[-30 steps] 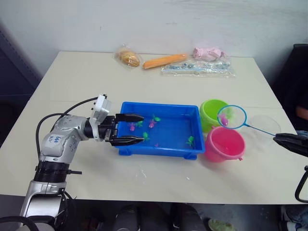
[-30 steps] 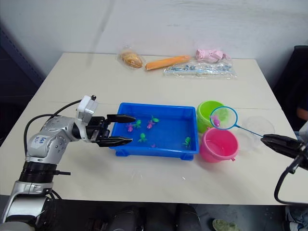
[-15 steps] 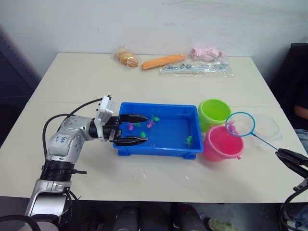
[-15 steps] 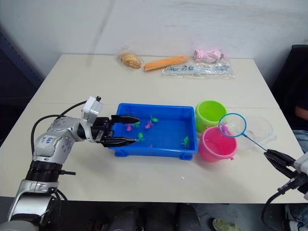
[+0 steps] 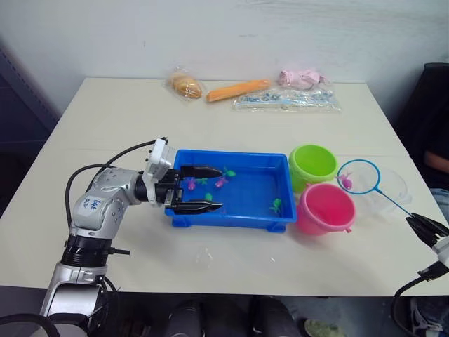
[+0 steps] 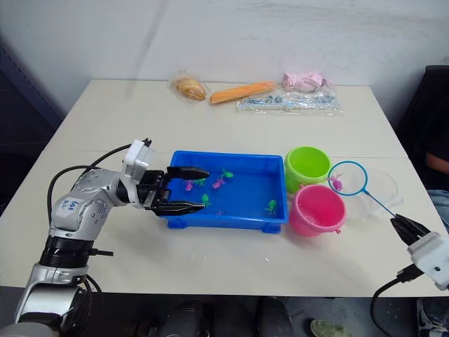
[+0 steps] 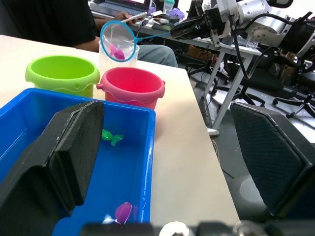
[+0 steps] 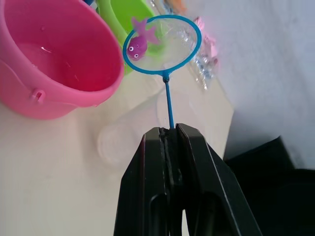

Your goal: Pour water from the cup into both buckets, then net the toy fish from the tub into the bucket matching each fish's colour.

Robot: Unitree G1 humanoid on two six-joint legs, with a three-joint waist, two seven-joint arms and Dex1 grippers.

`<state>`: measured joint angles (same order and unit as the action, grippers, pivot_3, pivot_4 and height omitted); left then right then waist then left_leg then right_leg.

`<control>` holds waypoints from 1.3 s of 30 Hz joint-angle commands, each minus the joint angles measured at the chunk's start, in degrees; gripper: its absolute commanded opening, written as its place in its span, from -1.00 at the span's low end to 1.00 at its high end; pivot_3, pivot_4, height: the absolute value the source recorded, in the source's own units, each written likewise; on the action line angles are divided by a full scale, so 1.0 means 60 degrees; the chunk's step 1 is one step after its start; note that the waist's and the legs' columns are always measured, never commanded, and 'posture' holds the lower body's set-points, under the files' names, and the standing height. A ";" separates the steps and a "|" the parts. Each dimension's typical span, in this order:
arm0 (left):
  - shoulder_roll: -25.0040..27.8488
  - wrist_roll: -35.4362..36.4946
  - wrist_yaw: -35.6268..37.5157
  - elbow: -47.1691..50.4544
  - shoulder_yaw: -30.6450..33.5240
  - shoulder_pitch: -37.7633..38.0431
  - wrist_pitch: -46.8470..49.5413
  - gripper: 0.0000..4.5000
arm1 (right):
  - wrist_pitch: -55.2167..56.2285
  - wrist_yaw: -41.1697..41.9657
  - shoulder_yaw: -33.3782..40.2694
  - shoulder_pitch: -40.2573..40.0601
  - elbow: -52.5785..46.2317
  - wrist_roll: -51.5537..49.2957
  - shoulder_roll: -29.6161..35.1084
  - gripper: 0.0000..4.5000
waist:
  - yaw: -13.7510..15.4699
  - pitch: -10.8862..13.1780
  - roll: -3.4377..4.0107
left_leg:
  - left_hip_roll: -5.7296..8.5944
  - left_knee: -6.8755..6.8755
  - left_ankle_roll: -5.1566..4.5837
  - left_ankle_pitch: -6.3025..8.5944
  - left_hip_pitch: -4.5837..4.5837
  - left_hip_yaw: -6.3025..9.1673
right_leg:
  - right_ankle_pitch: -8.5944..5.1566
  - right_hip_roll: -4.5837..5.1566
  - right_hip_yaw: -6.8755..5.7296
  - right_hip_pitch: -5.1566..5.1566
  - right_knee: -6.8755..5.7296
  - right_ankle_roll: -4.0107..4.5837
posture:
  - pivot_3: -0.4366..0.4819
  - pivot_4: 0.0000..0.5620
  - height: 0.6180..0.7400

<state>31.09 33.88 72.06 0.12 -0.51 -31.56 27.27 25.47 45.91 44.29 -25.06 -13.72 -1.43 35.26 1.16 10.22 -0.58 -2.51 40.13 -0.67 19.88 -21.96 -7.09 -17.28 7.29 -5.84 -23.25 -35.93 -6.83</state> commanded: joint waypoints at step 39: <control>-0.0092 0.0233 -0.0341 0.0557 0.0134 0.0022 0.0115 0.96 | 0.4372 -0.8575 -0.0514 -0.1119 0.1084 0.8163 0.0277 -1.00 | -0.0252 0.0000 0.0005 | -0.0030 -0.0039 0.0019 -0.0006 0.0127 -0.0001 | -0.0023 0.0008 0.0018 0.0108 0.0011 0.0036 | -0.05 -0.47 1.00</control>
<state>30.40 34.34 70.02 1.68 -0.32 -31.06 28.27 52.66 -3.99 40.57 -30.97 -5.76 47.87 36.56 -0.36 10.22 -0.55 -2.70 39.90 -0.55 19.84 -21.20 -7.08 -17.42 7.34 -5.73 -22.61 -35.87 -6.60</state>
